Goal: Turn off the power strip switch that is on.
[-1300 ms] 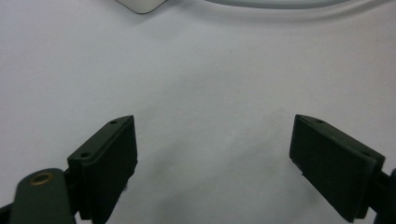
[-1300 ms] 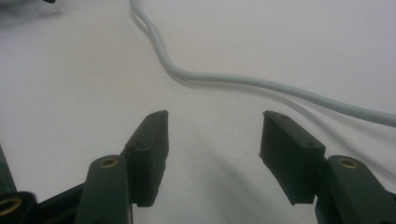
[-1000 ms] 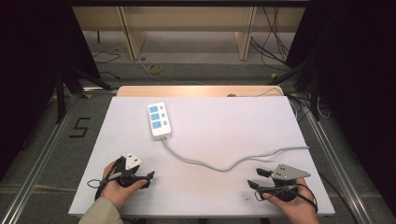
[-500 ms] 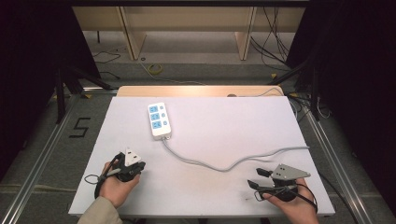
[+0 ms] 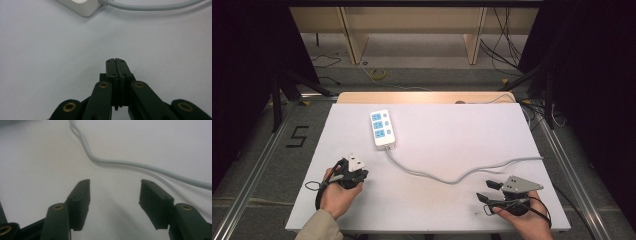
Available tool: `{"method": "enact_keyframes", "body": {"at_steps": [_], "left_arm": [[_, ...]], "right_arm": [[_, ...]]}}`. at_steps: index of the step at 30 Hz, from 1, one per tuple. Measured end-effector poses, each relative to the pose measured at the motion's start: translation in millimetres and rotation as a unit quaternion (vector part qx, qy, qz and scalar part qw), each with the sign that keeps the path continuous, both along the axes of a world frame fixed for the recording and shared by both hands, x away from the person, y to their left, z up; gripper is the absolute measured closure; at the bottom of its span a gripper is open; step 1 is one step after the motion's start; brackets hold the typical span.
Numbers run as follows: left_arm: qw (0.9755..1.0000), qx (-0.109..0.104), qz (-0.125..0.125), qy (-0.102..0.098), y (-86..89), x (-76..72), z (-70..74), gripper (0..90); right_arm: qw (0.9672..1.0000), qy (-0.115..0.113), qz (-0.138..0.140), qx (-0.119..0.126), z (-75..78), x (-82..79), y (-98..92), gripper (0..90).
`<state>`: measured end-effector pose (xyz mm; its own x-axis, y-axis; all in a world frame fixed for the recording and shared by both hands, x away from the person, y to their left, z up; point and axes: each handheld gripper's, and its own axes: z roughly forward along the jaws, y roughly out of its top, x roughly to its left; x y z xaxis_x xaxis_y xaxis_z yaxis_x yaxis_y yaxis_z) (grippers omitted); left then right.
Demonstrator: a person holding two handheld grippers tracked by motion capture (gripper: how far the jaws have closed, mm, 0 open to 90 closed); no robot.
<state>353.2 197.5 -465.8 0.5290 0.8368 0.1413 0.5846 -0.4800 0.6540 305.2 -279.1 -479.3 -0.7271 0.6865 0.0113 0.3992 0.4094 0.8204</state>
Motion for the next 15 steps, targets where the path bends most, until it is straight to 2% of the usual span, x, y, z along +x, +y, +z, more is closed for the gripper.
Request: {"method": "enact_keyframes", "body": {"at_steps": [7, 15], "left_arm": [[1.0000, -0.006, 0.004, 0.005, 1.8, 9.6, 2.1, 89.6], [1.0000, -0.002, 0.008, 0.005, 3.9, 17.4, 2.3, 89.6]], "right_arm": [[1.0000, 0.000, 0.000, 0.000, -0.3, 0.1, 0.6, 42.5], [1.0000, -0.001, 0.000, 0.000, -0.4, 0.3, 0.8, 42.4]]}}
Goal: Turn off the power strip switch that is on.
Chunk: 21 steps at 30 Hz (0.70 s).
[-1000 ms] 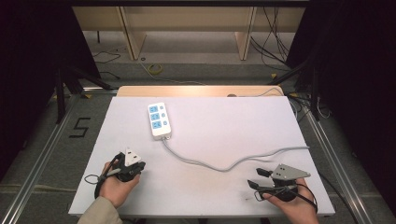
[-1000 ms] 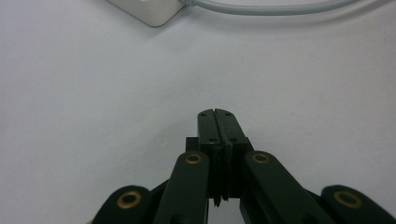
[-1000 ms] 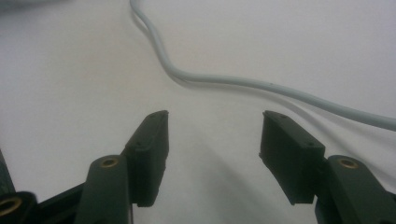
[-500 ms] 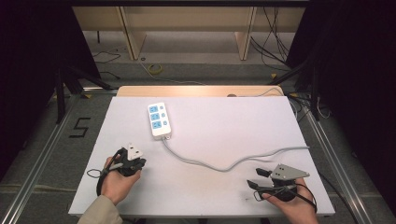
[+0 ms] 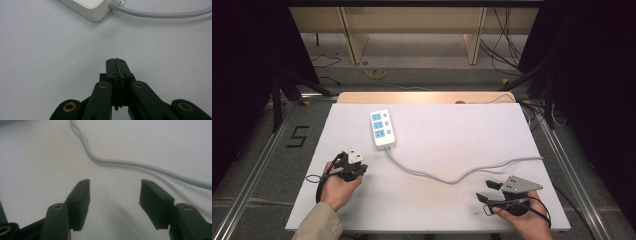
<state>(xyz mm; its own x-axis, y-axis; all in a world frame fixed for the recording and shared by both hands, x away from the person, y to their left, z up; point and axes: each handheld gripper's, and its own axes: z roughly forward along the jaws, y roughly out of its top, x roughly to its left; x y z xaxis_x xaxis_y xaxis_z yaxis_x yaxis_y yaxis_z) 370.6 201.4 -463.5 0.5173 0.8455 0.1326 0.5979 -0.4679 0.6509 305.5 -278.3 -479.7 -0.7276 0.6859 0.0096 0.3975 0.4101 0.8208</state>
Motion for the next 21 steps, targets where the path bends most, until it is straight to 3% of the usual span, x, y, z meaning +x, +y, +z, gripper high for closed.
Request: {"method": "enact_keyframes", "body": {"at_steps": [21], "left_arm": [[1.0000, -0.004, -0.005, -0.005, -4.0, 16.4, 8.5, 89.6]], "right_arm": [[1.0000, 0.001, 0.000, -0.001, -0.3, 0.4, -0.4, 42.4]]}}
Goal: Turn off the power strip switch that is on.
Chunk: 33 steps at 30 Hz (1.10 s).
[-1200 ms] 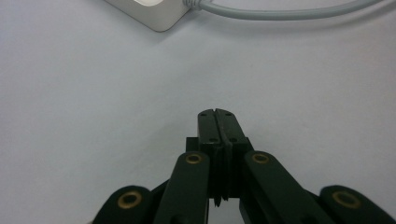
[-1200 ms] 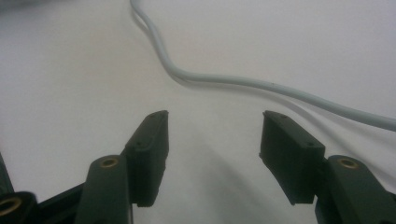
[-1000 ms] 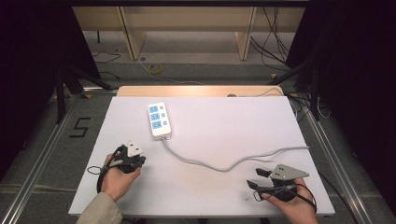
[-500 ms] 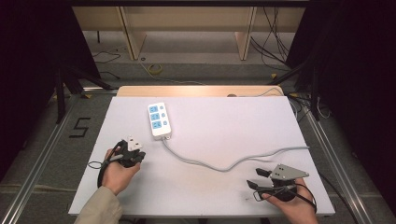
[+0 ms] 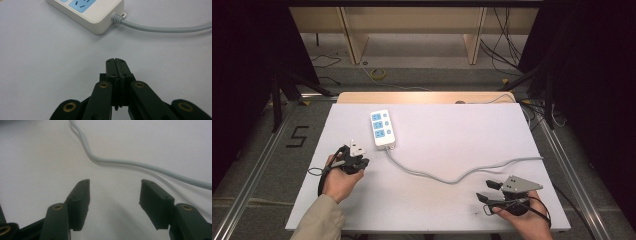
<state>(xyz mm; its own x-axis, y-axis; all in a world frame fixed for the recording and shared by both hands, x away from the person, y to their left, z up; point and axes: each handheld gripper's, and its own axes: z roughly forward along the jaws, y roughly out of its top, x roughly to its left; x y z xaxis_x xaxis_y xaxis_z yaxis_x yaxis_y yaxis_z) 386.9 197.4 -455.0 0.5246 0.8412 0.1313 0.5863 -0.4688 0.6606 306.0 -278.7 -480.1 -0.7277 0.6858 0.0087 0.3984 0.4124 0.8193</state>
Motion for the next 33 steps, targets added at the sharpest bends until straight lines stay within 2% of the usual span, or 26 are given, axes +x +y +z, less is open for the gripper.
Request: {"method": "enact_keyframes", "body": {"at_steps": [16, 23, 33], "left_arm": [[1.0000, 0.000, 0.002, 0.004, -5.1, 13.0, 6.5, 89.6], [0.9999, 0.005, -0.001, 0.013, -6.0, 20.4, 7.8, 89.6], [0.9999, 0.007, 0.002, 0.011, -6.6, 30.7, 14.8, 89.6]], "right_arm": [[1.0000, 0.001, 0.000, 0.000, -0.2, 0.3, -0.4, 42.2], [1.0000, 0.001, 0.001, -0.001, -0.2, 0.4, -0.6, 42.2], [1.0000, 0.000, -0.001, 0.000, -0.4, 0.8, -0.9, 42.2]]}}
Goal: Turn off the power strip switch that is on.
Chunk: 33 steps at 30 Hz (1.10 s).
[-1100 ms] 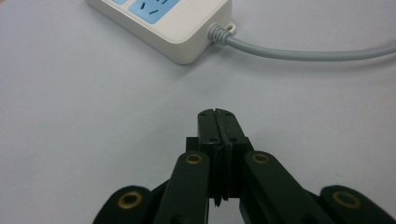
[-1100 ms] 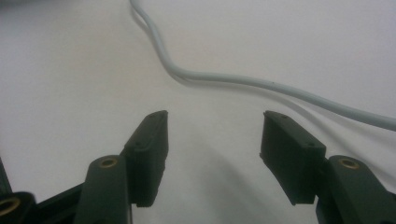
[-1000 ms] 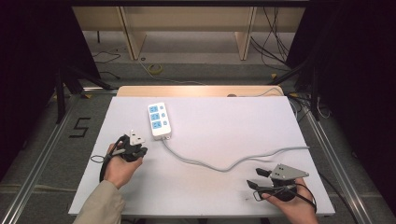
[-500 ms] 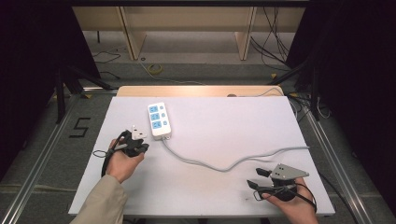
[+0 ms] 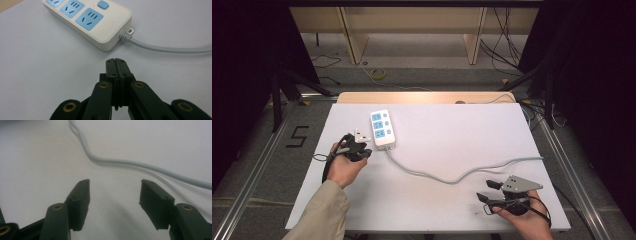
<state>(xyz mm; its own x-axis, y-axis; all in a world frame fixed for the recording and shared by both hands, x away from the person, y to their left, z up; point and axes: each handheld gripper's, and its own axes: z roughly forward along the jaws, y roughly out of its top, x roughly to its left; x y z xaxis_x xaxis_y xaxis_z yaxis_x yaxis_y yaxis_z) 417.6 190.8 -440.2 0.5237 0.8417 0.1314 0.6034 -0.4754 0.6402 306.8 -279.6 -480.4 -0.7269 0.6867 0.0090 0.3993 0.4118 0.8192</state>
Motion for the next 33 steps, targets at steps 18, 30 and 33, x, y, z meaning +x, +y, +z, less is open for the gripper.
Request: {"method": "enact_keyframes", "body": {"at_steps": [18, 30, 33], "left_arm": [[0.9999, 0.014, 0.005, 0.004, 0.1, 23.3, 6.4, 89.6], [0.9998, 0.016, 0.009, 0.005, -2.9, 39.6, 8.3, 89.6], [0.9998, 0.017, 0.010, 0.005, -3.5, 43.3, 9.5, 89.7]], "right_arm": [[1.0000, 0.000, 0.000, 0.000, 0.2, 0.1, -0.3, 42.2], [1.0000, 0.000, -0.002, -0.001, 0.0, 0.2, -0.4, 42.2], [1.0000, 0.001, -0.002, -0.001, 0.1, 0.2, -0.6, 42.3]]}}
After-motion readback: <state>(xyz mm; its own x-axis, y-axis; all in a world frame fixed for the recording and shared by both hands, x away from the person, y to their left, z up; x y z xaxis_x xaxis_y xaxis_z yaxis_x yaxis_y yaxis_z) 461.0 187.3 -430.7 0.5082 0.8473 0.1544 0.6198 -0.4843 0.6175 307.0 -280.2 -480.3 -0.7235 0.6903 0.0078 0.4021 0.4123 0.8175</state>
